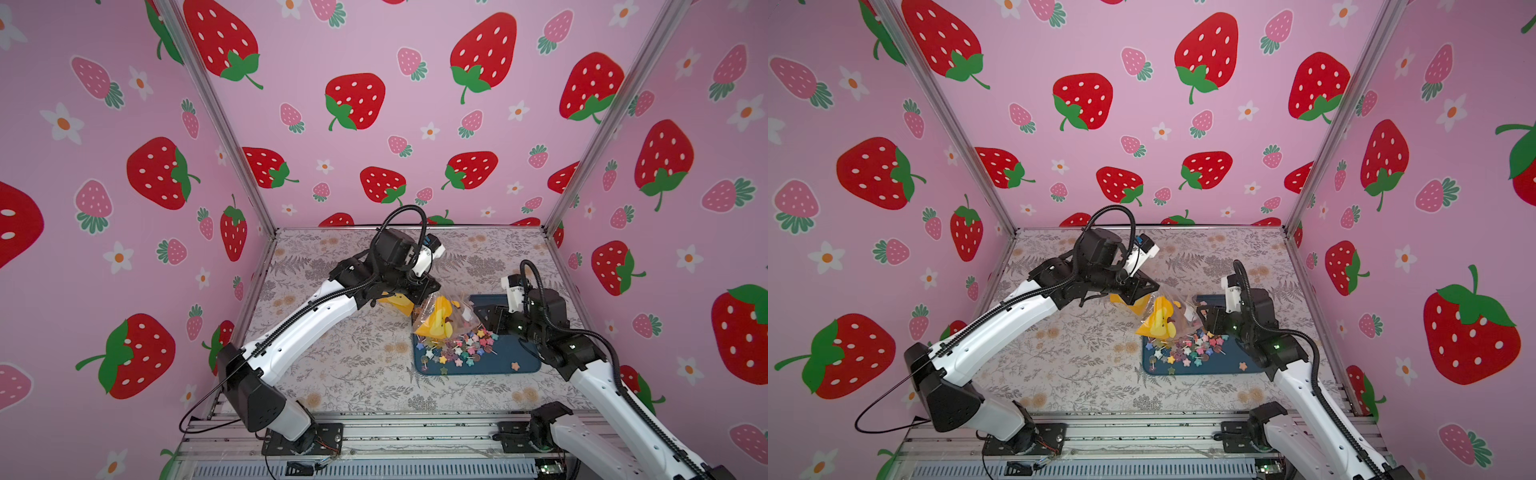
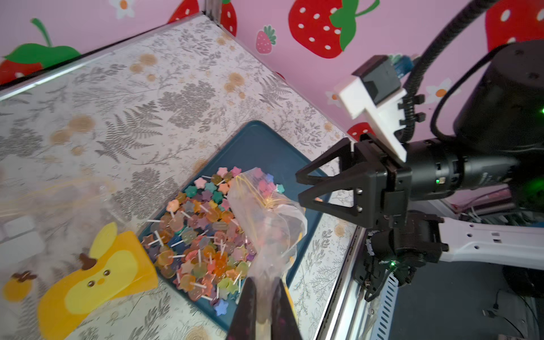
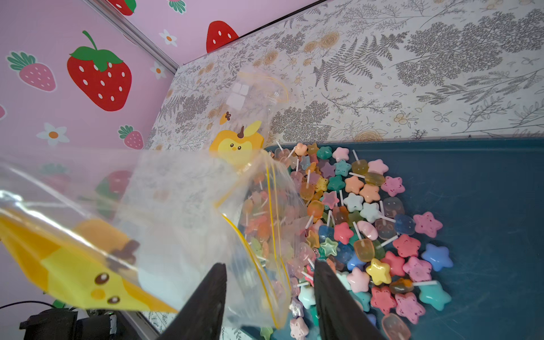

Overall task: Pour candies out of the ziploc bag
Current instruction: Place the ziploc bag at the center of the board, then reset both arms

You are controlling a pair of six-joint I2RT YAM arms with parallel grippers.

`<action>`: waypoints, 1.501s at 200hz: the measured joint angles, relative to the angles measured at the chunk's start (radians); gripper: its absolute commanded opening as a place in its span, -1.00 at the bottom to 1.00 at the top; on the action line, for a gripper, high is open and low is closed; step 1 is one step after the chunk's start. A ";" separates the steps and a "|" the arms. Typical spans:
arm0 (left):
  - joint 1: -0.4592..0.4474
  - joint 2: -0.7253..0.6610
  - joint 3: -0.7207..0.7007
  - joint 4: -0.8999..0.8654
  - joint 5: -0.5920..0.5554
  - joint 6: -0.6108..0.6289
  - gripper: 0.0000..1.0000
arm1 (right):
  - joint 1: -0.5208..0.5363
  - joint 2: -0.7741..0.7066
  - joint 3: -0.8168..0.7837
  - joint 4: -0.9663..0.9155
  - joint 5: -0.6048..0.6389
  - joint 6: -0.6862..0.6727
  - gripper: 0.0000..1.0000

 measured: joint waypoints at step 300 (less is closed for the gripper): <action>0.743 -0.329 -1.202 0.842 -0.639 -0.045 0.99 | -0.152 0.555 -0.298 0.878 0.902 -0.565 0.35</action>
